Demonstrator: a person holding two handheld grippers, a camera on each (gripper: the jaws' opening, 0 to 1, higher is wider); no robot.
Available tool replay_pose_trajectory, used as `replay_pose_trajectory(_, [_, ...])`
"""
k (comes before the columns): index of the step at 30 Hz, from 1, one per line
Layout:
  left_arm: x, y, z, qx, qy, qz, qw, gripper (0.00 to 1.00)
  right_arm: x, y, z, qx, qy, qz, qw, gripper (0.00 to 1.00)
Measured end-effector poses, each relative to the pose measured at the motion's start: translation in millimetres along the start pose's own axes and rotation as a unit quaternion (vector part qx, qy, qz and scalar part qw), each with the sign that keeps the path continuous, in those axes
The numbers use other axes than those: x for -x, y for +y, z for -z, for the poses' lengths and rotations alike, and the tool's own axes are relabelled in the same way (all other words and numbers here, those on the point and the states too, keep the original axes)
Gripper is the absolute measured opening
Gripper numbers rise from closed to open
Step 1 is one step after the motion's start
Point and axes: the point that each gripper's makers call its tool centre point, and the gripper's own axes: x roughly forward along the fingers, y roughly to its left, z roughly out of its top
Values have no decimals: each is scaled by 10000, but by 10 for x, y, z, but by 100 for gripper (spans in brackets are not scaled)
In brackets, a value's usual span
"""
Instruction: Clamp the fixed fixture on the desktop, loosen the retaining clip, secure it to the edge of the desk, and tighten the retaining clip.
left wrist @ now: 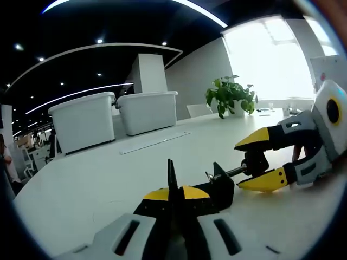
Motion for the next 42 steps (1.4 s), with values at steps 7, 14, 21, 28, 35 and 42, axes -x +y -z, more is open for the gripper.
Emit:
replay_pose_trajectory(7, [18, -11, 4, 9, 1, -9, 10000, 5, -25, -21, 62, -1072, 26, -320, 9937, 27])
replay_pose_trajectory(14, [15, -20, -15, 2, -2, -4, 10000, 6, 57, 35, 36, -3801, 356, -1000, 9189, 50])
replay_pose_trajectory(21, [21, -24, -24, -10, -1, -4, 10000, 6, 175, 21, 159, -6039, 604, -805, 7907, 22])
replay_pose_trajectory(28, [23, -20, -14, -28, -1, 3, 10000, 6, 188, 120, 125, -6334, 590, -1043, 7645, 24])
replay_pose_trajectory(35, [8, -15, -17, -43, -2, -5, 10000, 6, 67, 33, 219, -6303, 562, -1003, 7678, 22])
replay_pose_trajectory(42, [-17, -3, -8, -58, -11, 7, 10000, 6, 40, -21, 214, -5562, 419, -909, 8250, 21])
